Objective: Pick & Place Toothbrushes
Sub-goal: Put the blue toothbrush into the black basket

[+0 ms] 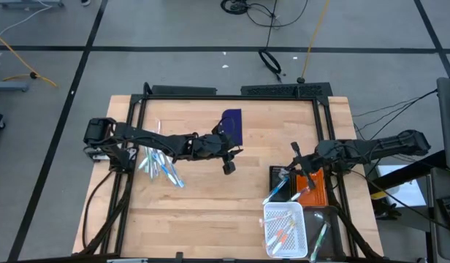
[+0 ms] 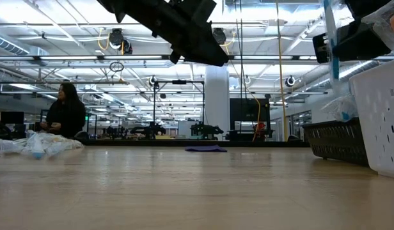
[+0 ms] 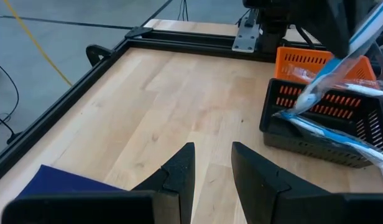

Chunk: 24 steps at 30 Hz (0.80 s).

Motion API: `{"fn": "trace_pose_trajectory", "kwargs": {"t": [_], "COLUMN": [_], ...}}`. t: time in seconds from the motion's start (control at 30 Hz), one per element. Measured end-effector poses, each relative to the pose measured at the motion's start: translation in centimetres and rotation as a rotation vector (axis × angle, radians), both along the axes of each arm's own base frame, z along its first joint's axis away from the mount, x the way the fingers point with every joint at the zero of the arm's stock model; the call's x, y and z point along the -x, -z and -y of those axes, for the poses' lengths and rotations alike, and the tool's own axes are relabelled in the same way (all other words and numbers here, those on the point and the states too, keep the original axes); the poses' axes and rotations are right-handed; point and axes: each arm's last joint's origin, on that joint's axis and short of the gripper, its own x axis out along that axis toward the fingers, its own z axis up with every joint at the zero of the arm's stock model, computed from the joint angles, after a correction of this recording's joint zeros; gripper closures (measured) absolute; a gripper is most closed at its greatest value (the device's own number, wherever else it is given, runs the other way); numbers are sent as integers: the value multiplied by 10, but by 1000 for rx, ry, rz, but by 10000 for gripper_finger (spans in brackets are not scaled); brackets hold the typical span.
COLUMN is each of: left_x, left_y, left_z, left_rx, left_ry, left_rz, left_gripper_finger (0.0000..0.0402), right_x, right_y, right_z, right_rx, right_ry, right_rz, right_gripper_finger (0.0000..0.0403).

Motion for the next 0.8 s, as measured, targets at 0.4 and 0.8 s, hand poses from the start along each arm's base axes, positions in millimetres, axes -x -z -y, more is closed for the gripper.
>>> {"fn": "trace_pose_trajectory", "kwargs": {"t": [0.4,0.8], "left_x": [0,0], "left_y": [0,-1], "left_z": [0,0], "left_rx": [-2,-5], "left_ry": [1,3], "left_rz": [2,4], "left_gripper_finger": [295,295], "right_x": [-4,-14], "right_y": [-3,-28], "right_z": [-10,-20], "right_rx": [54,144], "right_ry": [47,36], "right_rz": [-81,-291], "right_gripper_finger": [391,391]}}
